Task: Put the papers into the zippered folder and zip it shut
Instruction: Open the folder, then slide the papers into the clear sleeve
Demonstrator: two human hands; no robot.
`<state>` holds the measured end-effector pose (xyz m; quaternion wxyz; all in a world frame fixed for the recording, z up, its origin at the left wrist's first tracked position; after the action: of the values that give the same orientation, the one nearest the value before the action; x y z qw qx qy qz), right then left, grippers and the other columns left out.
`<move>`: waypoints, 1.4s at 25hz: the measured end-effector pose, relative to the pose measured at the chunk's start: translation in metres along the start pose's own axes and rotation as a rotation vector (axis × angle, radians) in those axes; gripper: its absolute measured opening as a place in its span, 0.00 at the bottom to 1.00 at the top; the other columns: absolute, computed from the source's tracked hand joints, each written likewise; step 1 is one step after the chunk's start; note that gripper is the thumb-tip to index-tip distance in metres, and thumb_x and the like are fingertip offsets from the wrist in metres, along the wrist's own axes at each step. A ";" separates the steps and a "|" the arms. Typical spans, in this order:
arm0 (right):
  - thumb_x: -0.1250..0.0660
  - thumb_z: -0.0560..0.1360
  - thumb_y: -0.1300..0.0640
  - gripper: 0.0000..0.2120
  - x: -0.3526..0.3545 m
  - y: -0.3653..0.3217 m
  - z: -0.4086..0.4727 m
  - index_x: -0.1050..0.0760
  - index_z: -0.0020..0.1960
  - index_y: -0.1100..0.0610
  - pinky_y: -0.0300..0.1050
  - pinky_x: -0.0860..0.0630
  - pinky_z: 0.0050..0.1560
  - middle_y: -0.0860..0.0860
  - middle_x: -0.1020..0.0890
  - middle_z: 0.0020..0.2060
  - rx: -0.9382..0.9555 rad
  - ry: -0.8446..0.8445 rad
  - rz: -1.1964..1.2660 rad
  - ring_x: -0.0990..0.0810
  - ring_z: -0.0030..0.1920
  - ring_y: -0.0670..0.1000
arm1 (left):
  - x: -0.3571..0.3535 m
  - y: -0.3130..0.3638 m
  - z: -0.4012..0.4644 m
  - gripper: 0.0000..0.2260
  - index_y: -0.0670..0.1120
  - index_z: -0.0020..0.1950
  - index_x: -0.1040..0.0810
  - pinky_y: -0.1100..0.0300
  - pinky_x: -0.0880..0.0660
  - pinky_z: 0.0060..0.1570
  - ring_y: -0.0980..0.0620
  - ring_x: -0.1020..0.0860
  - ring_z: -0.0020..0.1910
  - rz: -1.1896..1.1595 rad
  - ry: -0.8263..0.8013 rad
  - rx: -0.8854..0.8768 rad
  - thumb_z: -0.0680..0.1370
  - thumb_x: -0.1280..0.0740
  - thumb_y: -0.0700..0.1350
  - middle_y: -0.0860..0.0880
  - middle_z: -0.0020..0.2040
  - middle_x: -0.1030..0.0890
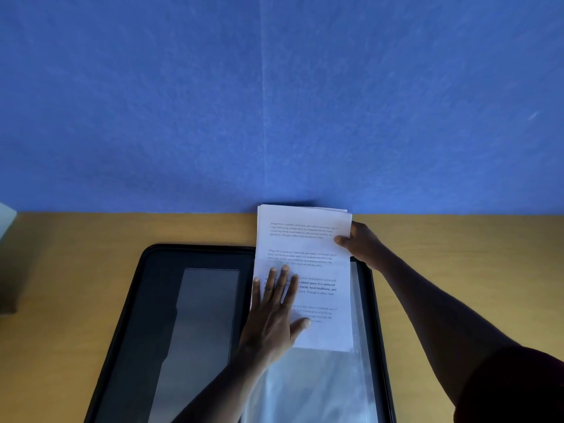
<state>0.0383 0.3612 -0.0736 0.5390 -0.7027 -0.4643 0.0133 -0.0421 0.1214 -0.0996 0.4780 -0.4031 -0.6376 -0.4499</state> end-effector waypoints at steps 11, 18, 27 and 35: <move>0.30 0.76 0.59 0.12 0.003 -0.024 0.008 0.22 0.58 0.57 0.45 0.23 0.46 0.53 0.16 0.50 0.084 0.093 -0.069 0.18 0.48 0.54 | 0.001 0.000 0.002 0.40 0.47 0.82 0.55 0.36 0.56 0.77 0.43 0.62 0.80 0.013 -0.002 0.022 0.77 0.50 0.68 0.46 0.82 0.58; 0.31 0.76 0.59 0.18 -0.012 -0.003 0.001 0.25 0.65 0.56 0.44 0.23 0.45 0.57 0.17 0.55 0.065 -0.049 -0.217 0.18 0.50 0.56 | 0.001 0.001 0.002 0.39 0.47 0.82 0.54 0.37 0.56 0.76 0.44 0.62 0.80 0.006 0.016 0.020 0.78 0.49 0.68 0.46 0.82 0.58; 0.30 0.76 0.53 0.16 -0.027 -0.055 0.004 0.25 0.62 0.54 0.49 0.27 0.60 0.51 0.19 0.60 0.264 0.035 -0.632 0.22 0.60 0.53 | 0.002 0.002 0.002 0.39 0.46 0.82 0.51 0.37 0.55 0.75 0.43 0.60 0.80 0.010 0.020 0.028 0.78 0.47 0.67 0.45 0.82 0.56; 0.36 0.79 0.56 0.17 -0.075 -0.075 0.005 0.26 0.67 0.51 0.51 0.31 0.64 0.53 0.23 0.63 0.343 -0.078 -0.802 0.26 0.65 0.55 | 0.002 0.003 0.003 0.39 0.47 0.82 0.54 0.37 0.57 0.76 0.44 0.63 0.80 0.019 0.014 0.031 0.78 0.49 0.68 0.45 0.82 0.59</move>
<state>-0.0551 0.3137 -0.0541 0.5925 -0.3662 -0.7114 -0.0937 -0.0406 0.1250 -0.0973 0.4931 -0.3986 -0.6373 -0.4380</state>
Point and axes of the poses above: each hand's wrist, its own z-axis towards the middle knuckle, its own x-axis out of the back of the hand, y = z × x, the point moved 10 cm from there along z, towards the middle knuckle
